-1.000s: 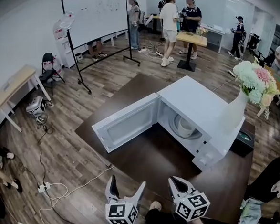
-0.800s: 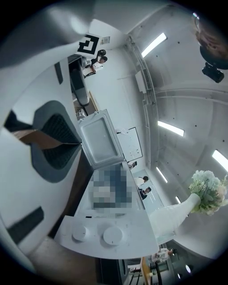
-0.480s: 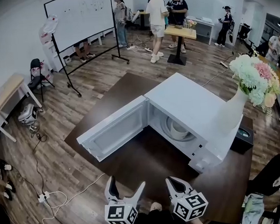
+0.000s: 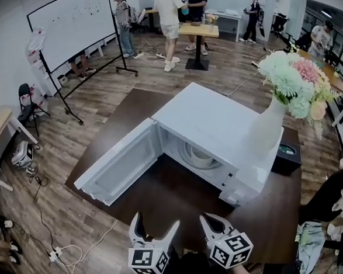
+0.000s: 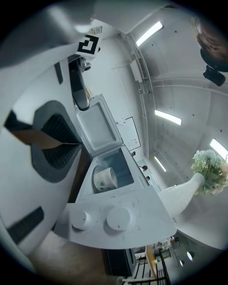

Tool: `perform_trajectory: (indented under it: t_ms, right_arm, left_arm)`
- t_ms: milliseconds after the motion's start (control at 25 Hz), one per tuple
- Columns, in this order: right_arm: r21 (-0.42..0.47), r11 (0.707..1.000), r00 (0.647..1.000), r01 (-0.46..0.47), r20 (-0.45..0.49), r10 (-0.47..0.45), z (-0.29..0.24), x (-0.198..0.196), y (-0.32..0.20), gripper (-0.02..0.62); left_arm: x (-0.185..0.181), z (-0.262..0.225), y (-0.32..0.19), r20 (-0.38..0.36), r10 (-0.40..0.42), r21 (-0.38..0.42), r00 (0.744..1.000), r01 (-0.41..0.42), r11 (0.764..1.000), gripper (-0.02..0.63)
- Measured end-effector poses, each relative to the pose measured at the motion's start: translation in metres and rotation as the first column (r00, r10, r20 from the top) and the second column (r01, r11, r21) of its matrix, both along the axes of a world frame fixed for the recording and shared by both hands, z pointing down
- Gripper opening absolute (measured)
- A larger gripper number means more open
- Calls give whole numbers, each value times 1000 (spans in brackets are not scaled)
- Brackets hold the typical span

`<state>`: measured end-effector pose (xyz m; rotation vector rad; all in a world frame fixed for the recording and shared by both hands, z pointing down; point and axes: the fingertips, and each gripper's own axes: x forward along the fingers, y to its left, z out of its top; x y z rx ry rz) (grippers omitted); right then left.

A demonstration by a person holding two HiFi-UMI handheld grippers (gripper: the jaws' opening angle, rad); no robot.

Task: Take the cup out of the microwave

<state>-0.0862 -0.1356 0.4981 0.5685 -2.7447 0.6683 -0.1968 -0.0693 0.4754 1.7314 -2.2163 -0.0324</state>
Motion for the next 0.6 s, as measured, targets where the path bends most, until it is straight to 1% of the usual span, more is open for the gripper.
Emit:
perform_trajectory:
  t_ms: [240, 400, 600]
  right_arm:
    - [-20, 995, 996, -93, -14, 93, 3, 7, -17, -5]
    - [-25, 985, 985, -171, -17, 171, 0, 3, -28, -5]
    - [-31, 966, 966, -257, -25, 256, -3, -5, -35, -5]
  left_arm:
    - [2, 1, -35, -2, 122, -15, 992, -122, 992, 515]
    - [-4, 1, -54, 2, 214, -36, 977, -213, 976, 516]
    - [-14, -6, -76, 8, 306, -32, 952, -306, 952, 517]
